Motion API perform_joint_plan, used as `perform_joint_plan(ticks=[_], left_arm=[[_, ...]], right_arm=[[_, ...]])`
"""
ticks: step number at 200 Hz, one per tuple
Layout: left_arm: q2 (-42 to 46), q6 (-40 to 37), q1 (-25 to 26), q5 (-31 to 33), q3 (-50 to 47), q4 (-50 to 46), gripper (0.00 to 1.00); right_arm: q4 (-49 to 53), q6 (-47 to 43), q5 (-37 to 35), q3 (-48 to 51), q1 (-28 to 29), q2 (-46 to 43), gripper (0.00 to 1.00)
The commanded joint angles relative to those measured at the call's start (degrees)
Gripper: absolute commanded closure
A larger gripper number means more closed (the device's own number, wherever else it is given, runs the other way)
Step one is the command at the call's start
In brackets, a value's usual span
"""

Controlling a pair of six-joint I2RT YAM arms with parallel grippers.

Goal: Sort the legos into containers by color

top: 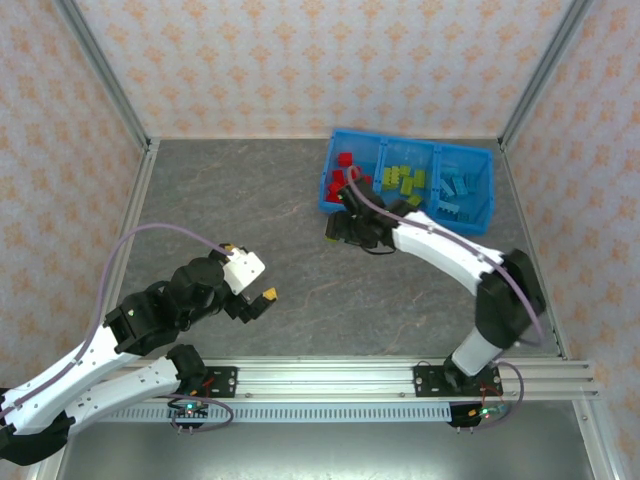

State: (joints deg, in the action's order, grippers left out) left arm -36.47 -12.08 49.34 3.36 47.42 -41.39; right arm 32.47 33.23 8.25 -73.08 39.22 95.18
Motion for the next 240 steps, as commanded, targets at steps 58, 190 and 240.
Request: perform_joint_plan(ticks=[58, 190, 240], left_arm=[[0.05, -1.02, -0.42, -4.53, 0.22, -0.63, 0.0], [-0.05, -1.3, -0.39, -5.07, 0.05, -0.8, 0.0], [-0.09, -1.34, -0.45, -4.79, -0.13, -0.64, 0.0]], right_arm=[[0.69, 3.41, -9.18, -16.11, 0.25, 23.82, 0.27], [-2.92, 3.32, -8.25, -7.99, 1.61, 19.82, 0.77], [-4.98, 3.34, -6.41, 3.77, 2.21, 2.97, 0.76]])
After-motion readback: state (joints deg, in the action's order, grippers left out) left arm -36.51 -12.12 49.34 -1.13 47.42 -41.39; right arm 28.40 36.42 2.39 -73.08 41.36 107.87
